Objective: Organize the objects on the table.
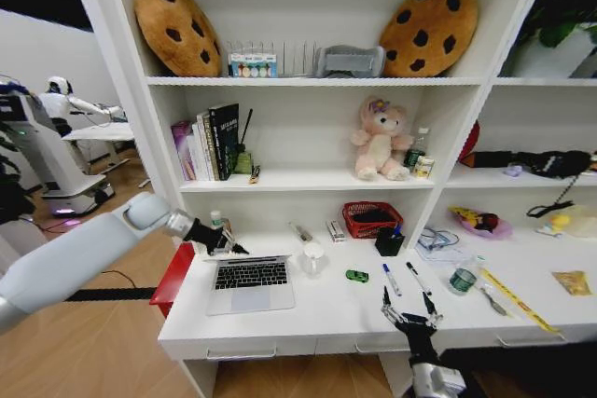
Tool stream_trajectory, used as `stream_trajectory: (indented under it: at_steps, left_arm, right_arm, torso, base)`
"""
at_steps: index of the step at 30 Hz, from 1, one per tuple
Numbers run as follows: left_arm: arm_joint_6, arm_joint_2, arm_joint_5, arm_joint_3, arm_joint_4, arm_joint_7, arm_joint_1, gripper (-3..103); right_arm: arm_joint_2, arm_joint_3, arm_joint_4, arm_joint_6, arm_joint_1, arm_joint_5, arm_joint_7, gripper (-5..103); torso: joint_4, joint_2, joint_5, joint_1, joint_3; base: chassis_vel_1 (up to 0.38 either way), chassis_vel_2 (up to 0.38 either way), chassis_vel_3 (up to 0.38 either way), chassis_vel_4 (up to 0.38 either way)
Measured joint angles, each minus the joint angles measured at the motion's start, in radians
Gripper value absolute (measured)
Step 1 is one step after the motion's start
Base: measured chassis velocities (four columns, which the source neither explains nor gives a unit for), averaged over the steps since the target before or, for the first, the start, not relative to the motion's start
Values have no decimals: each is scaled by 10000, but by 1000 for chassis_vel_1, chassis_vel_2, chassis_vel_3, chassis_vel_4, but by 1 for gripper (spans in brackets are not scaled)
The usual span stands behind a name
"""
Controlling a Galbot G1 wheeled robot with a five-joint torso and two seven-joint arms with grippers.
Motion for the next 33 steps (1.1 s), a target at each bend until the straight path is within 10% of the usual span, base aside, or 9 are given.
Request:
stream_trajectory:
  at_steps: [5, 8, 10, 13, 24, 28, 30, 31, 33]
  left_arm:
    - [308, 155, 1273, -322, -48, -1557, 830, 0]
    - [-609, 66, 1841, -305, 196, -581, 1047, 0]
    - [-1711, 44, 1758, -144, 400, 1953, 1067, 0]
    - [-1996, 292, 1297, -148, 244, 2961, 1225, 0]
    - [-1453, 966, 36, -1137, -207, 1253, 2639, 0]
    - [-182, 1805, -718, -4095, -1217, -1141, 5800, -3]
    - [403, 2018, -1602, -5804, -2427, -4462, 8721, 7]
    - [403, 2018, -1602, -5804, -2427, -4462, 8721, 7]
    - [3039, 1285, -3155, -6365, -3915, -9035, 10021, 19]
  right_arm:
    - [-9, 33, 87, -4, -78, 13, 12, 100]
    - [-24, 71, 123, 10, -134, 25, 15, 100]
    - [-37, 102, 174, 54, -191, 35, 17, 100]
    - [-33, 115, 197, 91, -217, 36, 16, 100]
    - [-31, 98, 241, 109, -245, 9, 15, 100]
    - [-34, 10, 286, 107, -278, -17, 6, 100]
    - [-15, 7, 357, 108, -415, -38, 0, 100]
    - [-15, 7, 357, 108, -415, -38, 0, 100]
    - [52, 173, 620, 156, -670, -76, 246, 100]
  torso:
    - [0, 0, -1, 1, 1]
    - [0, 0, -4, 1, 1]
    - [-5, -1, 0, 2, 2]
    - [-4, -1, -2, 2, 1]
    - [0, -1, -3, 1, 1]
    - [2, -1, -3, 2, 1]
    - [5, 0, 6, 0, -1]
    - [5, 0, 6, 0, -1]
    - [-9, 0, 4, 0, 0]
  base:
    - [0, 0, 0, 0]
    - [0, 0, 0, 0]
    - [0, 0, 0, 0]
    - [0, 0, 0, 0]
    - [0, 0, 0, 0]
    - [0, 0, 0, 0]
    - [0, 0, 0, 0]
    - [0, 0, 0, 0]
    - [0, 0, 0, 0]
